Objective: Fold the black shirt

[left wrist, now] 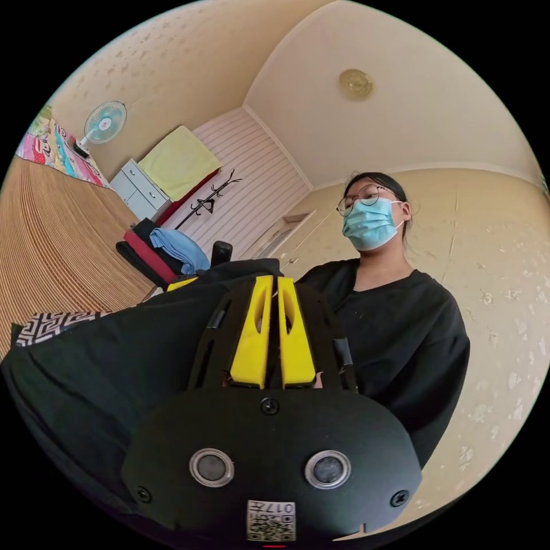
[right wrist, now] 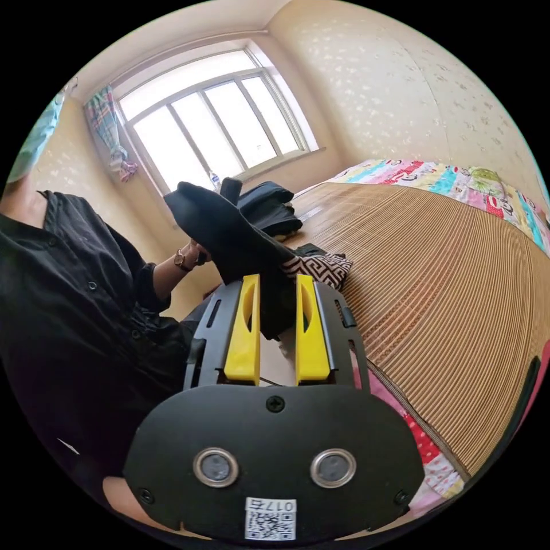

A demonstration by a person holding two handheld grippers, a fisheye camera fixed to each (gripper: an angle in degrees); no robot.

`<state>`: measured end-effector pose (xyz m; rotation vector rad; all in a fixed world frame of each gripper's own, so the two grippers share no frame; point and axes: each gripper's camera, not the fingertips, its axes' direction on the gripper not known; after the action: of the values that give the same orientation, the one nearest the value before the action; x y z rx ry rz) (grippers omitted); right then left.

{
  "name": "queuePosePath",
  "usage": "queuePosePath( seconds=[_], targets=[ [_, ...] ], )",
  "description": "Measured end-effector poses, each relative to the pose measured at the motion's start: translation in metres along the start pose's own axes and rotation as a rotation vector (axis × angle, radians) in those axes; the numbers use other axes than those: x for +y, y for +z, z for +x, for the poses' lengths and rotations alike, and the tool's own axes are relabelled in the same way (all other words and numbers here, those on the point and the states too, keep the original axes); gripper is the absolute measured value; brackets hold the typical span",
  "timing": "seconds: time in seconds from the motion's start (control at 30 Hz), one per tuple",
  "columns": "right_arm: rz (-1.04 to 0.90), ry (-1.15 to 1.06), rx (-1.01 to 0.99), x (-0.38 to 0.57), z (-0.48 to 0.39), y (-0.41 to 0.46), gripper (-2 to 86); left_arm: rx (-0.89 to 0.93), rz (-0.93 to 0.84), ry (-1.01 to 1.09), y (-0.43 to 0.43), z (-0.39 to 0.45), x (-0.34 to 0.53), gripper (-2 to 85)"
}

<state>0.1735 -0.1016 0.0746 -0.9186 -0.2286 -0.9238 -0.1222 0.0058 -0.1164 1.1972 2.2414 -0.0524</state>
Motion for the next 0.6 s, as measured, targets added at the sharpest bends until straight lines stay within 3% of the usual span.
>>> queuePosePath(
  seconds=[0.27, 0.33, 0.4, 0.5, 0.6],
  targets=[
    [-0.128, -0.061, 0.091, -0.027, -0.004, 0.083, 4.2, -0.112, -0.041, -0.058, -0.002, -0.002, -0.014, 0.0],
    [-0.073, -0.043, 0.105, -0.030, -0.007, 0.080, 3.3, -0.185, -0.082, -0.151, -0.004, -0.010, -0.016, 0.4],
    [-0.005, -0.015, 0.102, -0.035, -0.009, 0.069, 2.7, -0.350, -0.099, -0.326, -0.016, -0.025, -0.015, 1.6],
    [0.040, -0.015, 0.072, -0.046, -0.012, 0.058, 2.2, -0.591, -0.111, -0.429, -0.023, -0.032, -0.018, 4.4],
    [0.026, -0.062, -0.002, -0.060, -0.018, 0.058, 2.0, -0.550, -0.089, -0.359, -0.006, -0.033, -0.033, 5.7]
  ],
)
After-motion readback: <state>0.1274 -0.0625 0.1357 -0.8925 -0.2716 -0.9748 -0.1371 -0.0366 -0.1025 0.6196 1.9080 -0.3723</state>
